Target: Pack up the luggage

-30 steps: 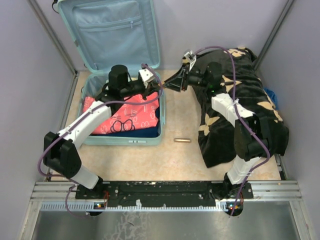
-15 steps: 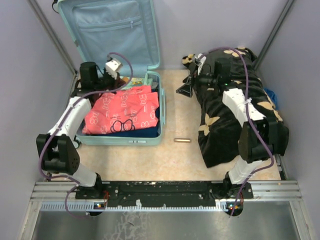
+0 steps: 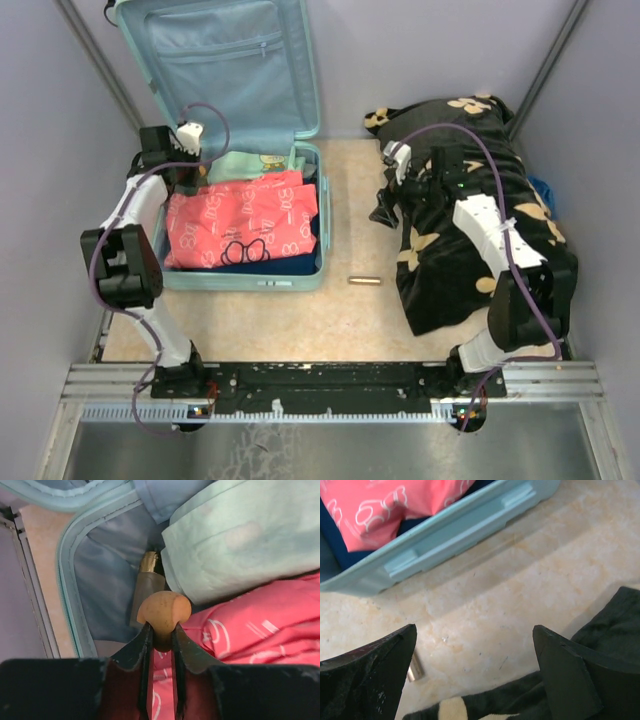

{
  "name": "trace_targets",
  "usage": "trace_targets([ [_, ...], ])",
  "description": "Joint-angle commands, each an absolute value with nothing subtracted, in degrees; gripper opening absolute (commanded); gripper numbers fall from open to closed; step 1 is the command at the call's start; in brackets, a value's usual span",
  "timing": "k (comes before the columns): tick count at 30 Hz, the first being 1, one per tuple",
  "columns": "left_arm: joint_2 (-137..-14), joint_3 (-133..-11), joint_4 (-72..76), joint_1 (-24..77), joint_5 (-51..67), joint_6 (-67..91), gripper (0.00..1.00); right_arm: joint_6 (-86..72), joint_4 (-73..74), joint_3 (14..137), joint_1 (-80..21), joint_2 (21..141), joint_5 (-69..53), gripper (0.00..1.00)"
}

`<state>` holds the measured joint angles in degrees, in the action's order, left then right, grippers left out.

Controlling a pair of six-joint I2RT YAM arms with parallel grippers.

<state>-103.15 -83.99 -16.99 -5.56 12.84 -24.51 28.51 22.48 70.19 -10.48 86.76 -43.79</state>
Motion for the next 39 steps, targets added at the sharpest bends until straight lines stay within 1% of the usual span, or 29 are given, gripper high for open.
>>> trace_targets([
  [1,-107.3,-88.6,-17.9,-5.5,6.3,-24.6,0.27,34.5,30.3,73.1,-10.6,88.1,-41.2,0.99],
  [4,-110.3,-92.8,-19.4,-5.6,3.4,-24.3,0.46,36.9,32.5,72.1,-10.6,88.3,-40.8,0.99],
  [6,-110.9,-94.0,-20.2,-5.6,2.4,-24.1,0.64,38.6,33.2,70.8,-10.7,87.9,-40.6,0.99],
  [7,-110.7,-94.0,-20.1,-5.6,2.8,-23.9,0.7,38.9,33.2,70.1,-10.7,87.7,-40.0,0.99],
  [8,-110.2,-93.9,-20.0,-5.6,3.8,-23.7,0.75,38.8,33.1,69.4,-10.7,87.5,-39.5,0.99],
  [11,-108.0,-93.1,-19.2,-5.6,7.2,-22.6,0.82,39.0,33.1,67.9,-10.7,86.9,-39.5,0.99],
  [13,-106.7,-92.7,-19.1,-5.5,9.3,-22.2,0.91,40.1,33.0,66.8,-11.1,86.6,-39.6,0.99],
  [14,-106.0,-92.8,-19.1,-5.5,9.9,-21.9,0.94,40.9,33.3,66.2,-11.5,86.6,-39.5,0.99],
  [19,-101.6,-91.0,-17.0,-5.5,15.2,-20.3,0.96,48.0,33.8,62.6,-15.4,86.2,-36.4,0.95],
  [23,-98.9,-88.8,-14.6,-5.3,19.9,-19.4,0.97,51.5,33.1,59.7,-18.2,85.3,-34.6,0.87],
  [29,-98.3,-89.0,-14.6,-4.9,20.9,-18.7,0.97,55.1,36.1,58.3,-20.3,85.7,-36.9,0.77],
  [36,-97.8,-87.9,-14.0,-4.9,21.5,-16.6,0.96,58.2,36.0,55.6,-20.6,86.6,-37.6,0.66],
  [39,-97.6,-87.8,-14.3,-4.8,21.7,-16.1,0.96,59.8,35.8,54.9,-21.8,87.4,-36.8,0.64],
])
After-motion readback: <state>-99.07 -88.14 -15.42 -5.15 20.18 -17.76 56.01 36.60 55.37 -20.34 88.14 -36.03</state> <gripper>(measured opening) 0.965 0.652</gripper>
